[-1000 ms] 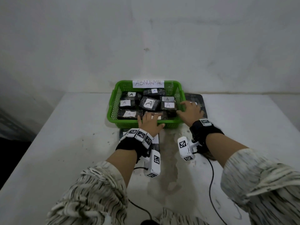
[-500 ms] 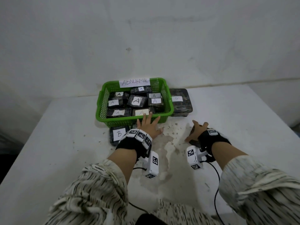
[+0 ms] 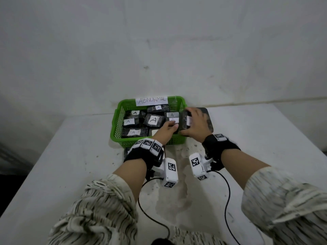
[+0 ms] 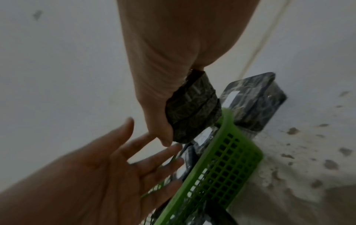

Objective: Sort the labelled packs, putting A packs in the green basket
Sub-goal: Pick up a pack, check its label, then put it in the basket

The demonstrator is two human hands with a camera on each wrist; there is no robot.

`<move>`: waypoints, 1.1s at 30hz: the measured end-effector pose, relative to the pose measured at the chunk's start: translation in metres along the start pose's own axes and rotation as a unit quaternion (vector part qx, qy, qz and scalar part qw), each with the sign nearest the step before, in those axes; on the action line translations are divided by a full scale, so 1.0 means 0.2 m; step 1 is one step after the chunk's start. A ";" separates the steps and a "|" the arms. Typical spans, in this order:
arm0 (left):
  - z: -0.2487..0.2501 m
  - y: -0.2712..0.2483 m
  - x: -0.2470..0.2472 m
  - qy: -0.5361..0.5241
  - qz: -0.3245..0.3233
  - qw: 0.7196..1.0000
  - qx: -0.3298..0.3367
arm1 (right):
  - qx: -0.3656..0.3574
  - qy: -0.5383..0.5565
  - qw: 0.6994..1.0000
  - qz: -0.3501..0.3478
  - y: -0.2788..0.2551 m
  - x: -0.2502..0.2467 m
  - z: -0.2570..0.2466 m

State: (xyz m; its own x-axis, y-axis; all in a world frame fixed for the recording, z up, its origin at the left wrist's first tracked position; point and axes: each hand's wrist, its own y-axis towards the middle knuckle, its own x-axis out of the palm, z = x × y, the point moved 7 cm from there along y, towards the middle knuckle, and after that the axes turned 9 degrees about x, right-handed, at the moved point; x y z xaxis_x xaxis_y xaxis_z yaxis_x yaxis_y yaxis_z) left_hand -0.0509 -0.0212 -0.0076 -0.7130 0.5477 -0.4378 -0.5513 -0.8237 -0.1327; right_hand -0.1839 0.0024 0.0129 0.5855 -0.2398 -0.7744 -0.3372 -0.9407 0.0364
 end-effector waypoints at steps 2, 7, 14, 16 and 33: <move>0.02 0.00 -0.03 -0.090 0.035 0.995 -0.025 | -0.058 -0.014 0.998 -0.021 -0.01 0.04 -0.13; -0.01 0.00 -0.13 -0.202 0.106 0.973 -0.043 | -0.104 0.051 0.990 -0.085 -0.05 0.11 -0.25; -0.04 -0.03 -0.16 -0.273 0.104 0.955 -0.059 | 0.059 0.303 0.941 -0.136 -0.02 0.15 -0.20; -0.06 -0.03 -0.15 -0.284 0.099 0.951 -0.066 | 0.062 0.300 0.942 -0.136 -0.02 0.15 -0.21; -0.06 -0.01 -0.25 -0.212 0.165 0.963 0.024 | 0.101 0.366 0.896 -0.231 -0.07 0.20 -0.21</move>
State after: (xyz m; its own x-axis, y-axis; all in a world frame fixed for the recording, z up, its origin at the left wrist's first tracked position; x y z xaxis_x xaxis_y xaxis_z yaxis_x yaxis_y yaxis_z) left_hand -0.0085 -0.0491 0.0033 -0.9597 0.2771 -0.0457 -0.2773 -0.9608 -0.0027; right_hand -0.1254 -0.0039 0.0076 0.9986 0.0016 -0.0531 -0.0173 -0.9352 -0.3538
